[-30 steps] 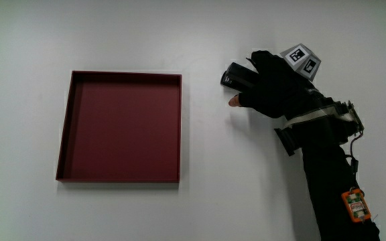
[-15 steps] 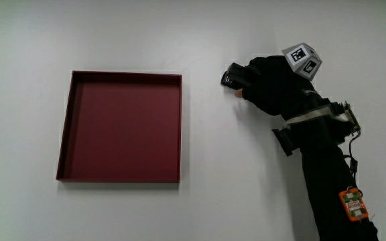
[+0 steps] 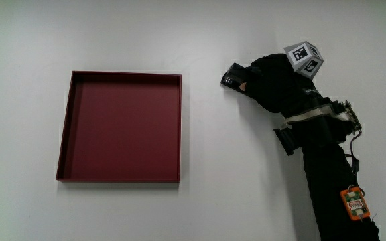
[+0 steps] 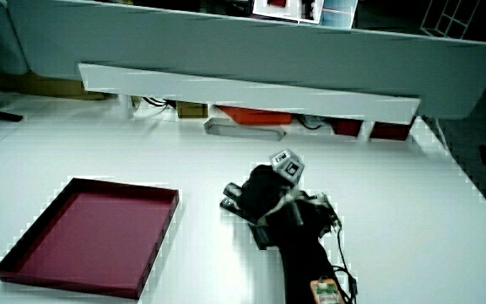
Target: Pick stapper from desk
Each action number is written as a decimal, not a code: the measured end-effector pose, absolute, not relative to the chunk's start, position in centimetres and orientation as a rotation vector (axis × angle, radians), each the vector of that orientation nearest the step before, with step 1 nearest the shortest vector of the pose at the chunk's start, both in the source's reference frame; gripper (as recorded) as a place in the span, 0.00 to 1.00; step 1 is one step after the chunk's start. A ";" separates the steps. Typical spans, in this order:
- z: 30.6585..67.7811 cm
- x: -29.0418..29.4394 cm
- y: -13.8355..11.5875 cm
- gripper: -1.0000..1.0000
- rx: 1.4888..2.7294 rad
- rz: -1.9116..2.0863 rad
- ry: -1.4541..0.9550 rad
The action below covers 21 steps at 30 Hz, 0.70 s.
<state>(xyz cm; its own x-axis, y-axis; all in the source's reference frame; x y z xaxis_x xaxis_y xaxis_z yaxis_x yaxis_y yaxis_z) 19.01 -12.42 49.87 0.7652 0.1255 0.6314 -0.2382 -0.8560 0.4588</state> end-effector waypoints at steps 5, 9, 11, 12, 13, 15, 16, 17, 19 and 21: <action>46.8 17.3 -12.3 1.00 2.481 0.948 -0.195; 45.7 15.6 -12.1 1.00 2.434 0.981 -0.256; 44.9 14.5 -12.0 1.00 2.357 0.999 -0.240; 44.4 13.9 -12.1 1.00 2.364 0.999 -0.275; 43.9 13.3 -12.1 1.00 2.360 1.001 -0.271; 43.2 12.3 -12.4 1.00 2.379 0.996 -0.344; 42.6 11.7 -12.4 1.00 2.374 1.008 -0.360; 42.5 11.2 -12.5 1.00 2.374 1.021 -0.390; 42.1 10.1 -12.5 1.00 2.388 1.018 -0.458; 42.0 9.0 -12.5 1.00 2.400 1.024 -0.542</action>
